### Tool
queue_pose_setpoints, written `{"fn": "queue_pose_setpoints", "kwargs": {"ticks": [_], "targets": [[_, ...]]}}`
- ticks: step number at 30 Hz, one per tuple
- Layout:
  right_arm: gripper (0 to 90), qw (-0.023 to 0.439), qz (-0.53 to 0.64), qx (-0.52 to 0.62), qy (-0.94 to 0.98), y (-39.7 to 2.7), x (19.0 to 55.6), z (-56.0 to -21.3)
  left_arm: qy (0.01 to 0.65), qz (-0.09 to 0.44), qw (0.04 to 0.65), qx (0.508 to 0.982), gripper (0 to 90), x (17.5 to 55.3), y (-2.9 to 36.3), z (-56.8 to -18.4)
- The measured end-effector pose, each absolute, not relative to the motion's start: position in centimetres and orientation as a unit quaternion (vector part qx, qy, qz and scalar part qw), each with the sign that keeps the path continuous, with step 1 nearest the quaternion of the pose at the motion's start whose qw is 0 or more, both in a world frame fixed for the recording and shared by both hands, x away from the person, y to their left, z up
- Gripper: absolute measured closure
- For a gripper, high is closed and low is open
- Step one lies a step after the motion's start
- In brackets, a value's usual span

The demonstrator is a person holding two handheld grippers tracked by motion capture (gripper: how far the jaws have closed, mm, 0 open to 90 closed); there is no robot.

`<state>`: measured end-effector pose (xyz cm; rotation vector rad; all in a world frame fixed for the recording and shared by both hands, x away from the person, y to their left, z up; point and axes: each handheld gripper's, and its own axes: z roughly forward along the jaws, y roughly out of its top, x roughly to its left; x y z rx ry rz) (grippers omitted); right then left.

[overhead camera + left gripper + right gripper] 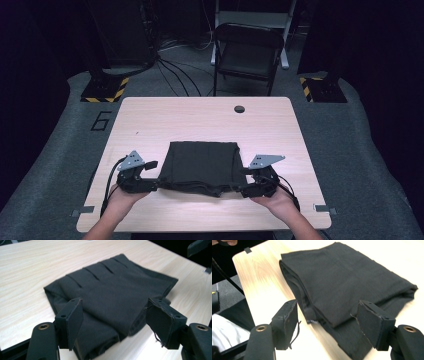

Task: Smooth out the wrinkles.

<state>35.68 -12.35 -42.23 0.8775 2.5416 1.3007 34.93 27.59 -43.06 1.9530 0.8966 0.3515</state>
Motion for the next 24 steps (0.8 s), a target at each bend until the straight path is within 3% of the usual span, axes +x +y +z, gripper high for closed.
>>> {"fn": "queue_pose_setpoints", "kwargs": {"ticks": [9, 24], "targets": [[33.0, 0.081, 0.424, 0.314, 0.846, -14.0, 35.0, -43.6, 0.371, 0.139, 0.463, 0.793, 29.8, 33.0, 28.5, -44.8], [33.0, 0.076, 0.410, 0.341, 0.842, -15.0, 35.5, -46.8, 0.381, 0.154, 0.439, 0.799, 29.8, 33.6, 29.8, -47.5]]}}
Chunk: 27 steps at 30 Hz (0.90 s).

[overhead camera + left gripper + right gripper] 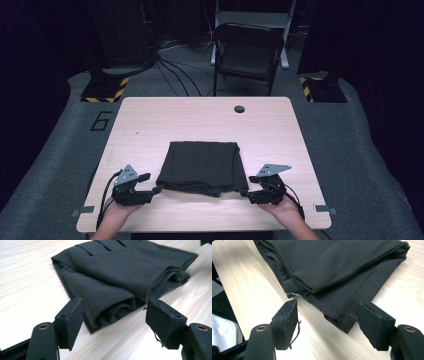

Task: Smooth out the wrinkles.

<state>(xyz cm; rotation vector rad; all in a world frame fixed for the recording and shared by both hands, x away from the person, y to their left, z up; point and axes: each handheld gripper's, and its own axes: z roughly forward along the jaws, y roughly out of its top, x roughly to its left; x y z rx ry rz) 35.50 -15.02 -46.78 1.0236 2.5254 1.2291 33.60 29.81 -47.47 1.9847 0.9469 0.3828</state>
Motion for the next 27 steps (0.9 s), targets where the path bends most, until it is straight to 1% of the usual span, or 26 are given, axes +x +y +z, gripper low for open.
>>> {"fn": "queue_pose_setpoints", "kwargs": {"ticks": [2, 15, 20, 27], "targets": [[33.0, 0.075, 0.410, 0.341, 0.842, -15.0, 35.5, -47.1, 0.378, 0.161, 0.434, 0.802, 29.8, 33.7, 29.9, -47.8], [33.2, 0.079, 0.385, 0.337, 0.856, -14.6, 35.7, -48.9, 0.380, 0.153, 0.417, 0.811, 29.8, 34.4, 30.1, -49.0], [33.4, 0.080, 0.375, 0.336, 0.860, -14.6, 35.7, -49.4, 0.384, 0.148, 0.416, 0.811, 29.9, 34.9, 29.9, -49.4], [33.4, 0.084, 0.371, 0.342, 0.859, -15.0, 35.4, -49.5, 0.369, 0.136, 0.420, 0.818, 29.8, 35.0, 28.9, -49.3]]}}
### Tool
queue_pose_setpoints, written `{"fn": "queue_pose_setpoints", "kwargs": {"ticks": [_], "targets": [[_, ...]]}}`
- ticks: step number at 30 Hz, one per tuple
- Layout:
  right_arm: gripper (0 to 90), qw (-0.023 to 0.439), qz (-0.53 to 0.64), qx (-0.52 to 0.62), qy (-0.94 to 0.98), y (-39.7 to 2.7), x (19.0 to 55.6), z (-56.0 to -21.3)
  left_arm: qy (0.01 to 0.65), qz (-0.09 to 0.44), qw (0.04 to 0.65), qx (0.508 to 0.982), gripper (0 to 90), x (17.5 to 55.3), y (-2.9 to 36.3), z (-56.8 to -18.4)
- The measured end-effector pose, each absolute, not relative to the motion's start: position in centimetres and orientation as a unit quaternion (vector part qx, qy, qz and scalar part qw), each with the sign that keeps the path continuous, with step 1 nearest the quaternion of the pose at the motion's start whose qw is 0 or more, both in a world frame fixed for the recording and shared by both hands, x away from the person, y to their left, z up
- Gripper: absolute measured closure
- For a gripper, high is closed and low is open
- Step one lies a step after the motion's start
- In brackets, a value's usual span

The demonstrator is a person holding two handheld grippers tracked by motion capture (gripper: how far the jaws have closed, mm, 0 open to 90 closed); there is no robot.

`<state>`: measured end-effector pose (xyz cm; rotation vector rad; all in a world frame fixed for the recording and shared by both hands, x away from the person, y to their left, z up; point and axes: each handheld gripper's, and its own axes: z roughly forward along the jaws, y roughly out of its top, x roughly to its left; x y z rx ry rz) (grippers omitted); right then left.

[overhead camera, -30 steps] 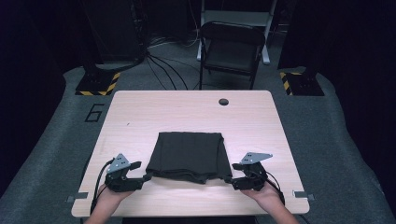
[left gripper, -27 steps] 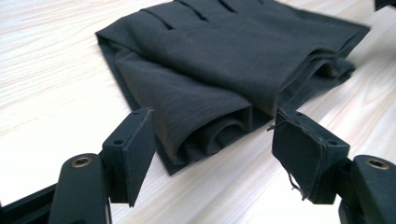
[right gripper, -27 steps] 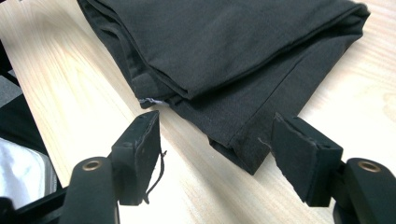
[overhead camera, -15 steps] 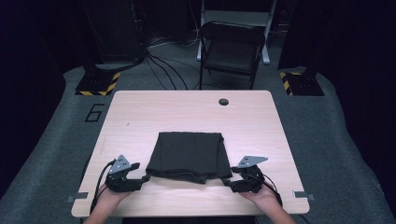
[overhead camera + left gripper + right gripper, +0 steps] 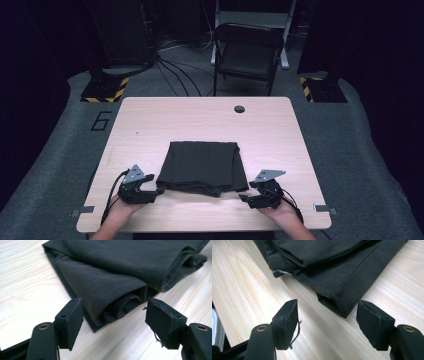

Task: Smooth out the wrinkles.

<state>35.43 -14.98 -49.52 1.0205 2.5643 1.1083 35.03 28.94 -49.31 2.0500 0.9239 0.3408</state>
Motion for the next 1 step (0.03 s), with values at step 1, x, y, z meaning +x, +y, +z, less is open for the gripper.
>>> {"fn": "queue_pose_setpoints", "kwargs": {"ticks": [1], "targets": [[33.3, 0.084, 0.371, 0.345, 0.858, -15.03, 35.44, -49.55, 0.365, 0.138, 0.418, 0.820, 29.8, 35.06, 28.88, -49.27]]}}
